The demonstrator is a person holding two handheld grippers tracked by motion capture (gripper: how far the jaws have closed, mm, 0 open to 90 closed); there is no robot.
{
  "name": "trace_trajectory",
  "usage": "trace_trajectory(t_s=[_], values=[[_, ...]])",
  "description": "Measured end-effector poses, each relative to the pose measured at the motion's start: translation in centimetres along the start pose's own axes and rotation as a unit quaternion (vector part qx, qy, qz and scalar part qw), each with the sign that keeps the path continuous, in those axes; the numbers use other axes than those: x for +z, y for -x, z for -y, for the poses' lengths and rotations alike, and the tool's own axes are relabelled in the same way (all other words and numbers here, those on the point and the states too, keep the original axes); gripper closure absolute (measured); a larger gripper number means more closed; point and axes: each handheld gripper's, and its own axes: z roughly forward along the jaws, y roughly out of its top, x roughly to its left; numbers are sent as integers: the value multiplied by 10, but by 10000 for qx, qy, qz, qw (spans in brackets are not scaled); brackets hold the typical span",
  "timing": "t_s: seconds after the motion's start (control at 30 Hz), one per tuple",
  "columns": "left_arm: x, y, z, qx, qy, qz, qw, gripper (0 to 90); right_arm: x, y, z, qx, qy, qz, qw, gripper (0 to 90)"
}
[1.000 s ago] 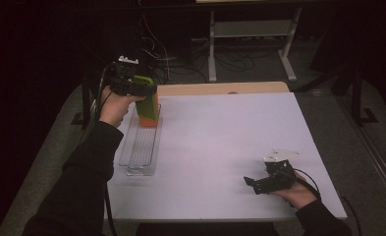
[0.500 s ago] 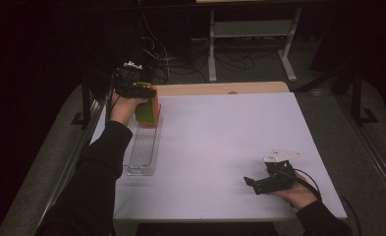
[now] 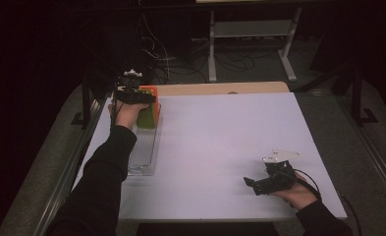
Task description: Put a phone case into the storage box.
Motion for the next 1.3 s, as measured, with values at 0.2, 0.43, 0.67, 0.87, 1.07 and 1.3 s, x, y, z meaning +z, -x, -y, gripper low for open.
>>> trace_trajectory(t_s=[0.2, 0.43, 0.67, 0.87, 1.07, 1.3], values=[[6, 2, 3, 87, -57, -32, 9999, 139, 0, 0, 0, -59, -5, -1, 10000, 7], [10, 4, 4, 162, -101, -67, 9998, 135, -1, 0, 0, -63, -14, -10, 10000, 7], [12, 4, 4, 195, -37, -80, 9998, 126, 0, -1, 0, -34, -15, -11, 10000, 7], [14, 4, 4, 146, 21, -68, 9999, 118, 0, -1, 0, -27, -34, -29, 10000, 7], [17, 4, 5, 85, 37, -60, 9999, 83, 0, -2, 0, -38, -32, -37, 10000, 7], [12, 2, 4, 131, 61, -19, 9999, 72, 0, -2, 0, -33, -39, -49, 10000, 7]])
